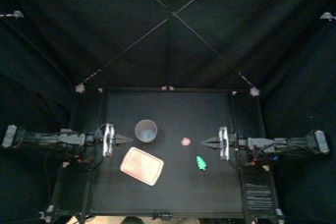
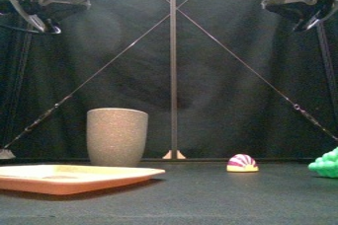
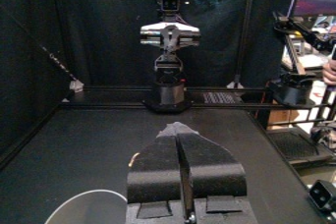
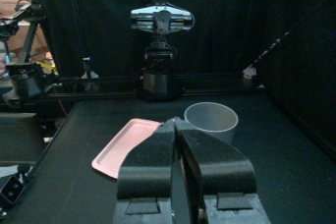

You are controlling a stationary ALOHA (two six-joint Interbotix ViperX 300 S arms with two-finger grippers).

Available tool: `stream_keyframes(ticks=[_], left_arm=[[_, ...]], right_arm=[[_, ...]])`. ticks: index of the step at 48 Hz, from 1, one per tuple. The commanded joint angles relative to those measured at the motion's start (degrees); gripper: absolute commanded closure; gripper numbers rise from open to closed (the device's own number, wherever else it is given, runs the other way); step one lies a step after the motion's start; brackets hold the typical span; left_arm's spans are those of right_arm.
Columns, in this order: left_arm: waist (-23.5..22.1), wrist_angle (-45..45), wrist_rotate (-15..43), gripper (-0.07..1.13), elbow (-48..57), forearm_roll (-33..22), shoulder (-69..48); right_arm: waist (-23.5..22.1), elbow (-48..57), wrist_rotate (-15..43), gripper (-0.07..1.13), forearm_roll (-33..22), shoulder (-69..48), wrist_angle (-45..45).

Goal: Pick the green grapes then place it on the pink plate
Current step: Pick the green grapes

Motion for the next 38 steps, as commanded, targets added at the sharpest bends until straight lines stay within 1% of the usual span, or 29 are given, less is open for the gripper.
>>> stream_keyframes(ticks=[1, 6, 12, 20, 23, 28, 30, 38], left_arm=[[1.23, 4.92, 0.09, 0.91, -1.23, -0.09, 0.79], [2.02, 7.82, 0.09, 0.91, -1.23, -0.18, 0.79], [2.99, 10.11, 0.18, 0.91, -1.41, -0.18, 0.79], [3.69, 11.07, 0.26, 0.91, -1.41, -0.09, 0.79], [3.87, 11.07, 0.26, 0.91, -1.32, -0.09, 0.79], [4.13, 11.16, 0.26, 0.91, -1.05, -0.09, 0.79], [4.22, 11.16, 0.26, 0.91, -0.97, -0.09, 0.79], [4.75, 10.99, 0.35, 0.91, -0.79, 0.0, 0.79]], right_arm=[[0.53, 1.05, 0.53, 1.0, 0.88, 2.2, 0.62], [0.62, 2.02, 2.64, 1.0, 3.34, 4.66, 5.89], [0.79, 2.11, 6.24, 1.0, 8.26, 7.91, 13.01], [0.0, 0.97, 13.45, 0.99, 15.38, 9.67, 20.57], [-0.26, 0.44, 16.35, 0.96, 17.75, 9.67, 22.5], [0.18, 0.0, 21.53, 0.83, 20.74, 9.58, 26.28], [0.26, 0.0, 24.08, 0.72, 21.97, 9.67, 28.3], [-0.18, -0.09, 32.61, 0.35, 22.5, 9.84, 33.31]])
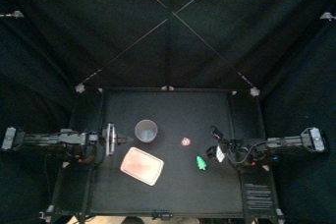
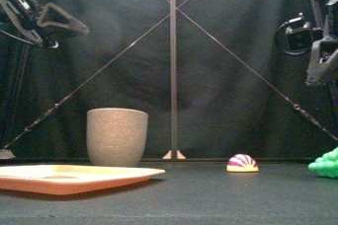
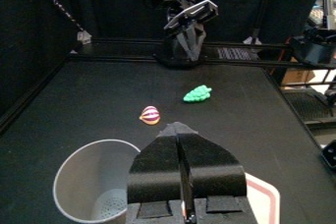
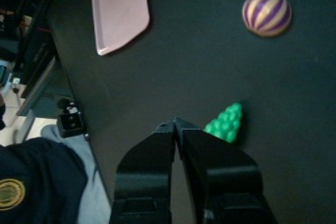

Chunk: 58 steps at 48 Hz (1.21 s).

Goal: Pick the green grapes then place it on the pink plate
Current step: Pick the green grapes

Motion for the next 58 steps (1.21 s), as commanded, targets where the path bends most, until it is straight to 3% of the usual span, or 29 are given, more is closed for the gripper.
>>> stream_keyframes(ticks=[1, 4, 8, 17, 44, 58], left_arm=[[0.7, -0.53, 0.09, 0.91, -0.7, 0.09, 0.26], [1.05, -0.62, 0.09, 0.91, -0.7, 0.18, 0.26], [1.58, -0.62, 0.09, 0.91, -0.7, 0.26, 0.26], [2.37, -0.62, 0.09, 0.91, -0.7, 0.26, 0.26], [2.9, -0.7, 0.09, 0.91, -0.62, 0.26, 0.26], [2.9, -0.7, 0.09, 0.91, -0.53, 0.26, 0.26]], right_arm=[[-0.09, -1.14, 4.48, 0.31, 0.09, 0.35, 2.46], [-0.09, -0.7, 7.38, 0.19, 0.0, 0.53, 3.43], [0.35, -0.26, 9.76, 0.12, 0.0, 0.79, 3.6], [0.97, 1.14, 13.1, 0.12, -0.09, 3.69, 3.16], [4.13, 1.32, 13.1, 0.12, 0.44, 20.39, -10.55], [6.86, -0.7, 13.1, 0.13, 1.76, 26.89, -12.92]])
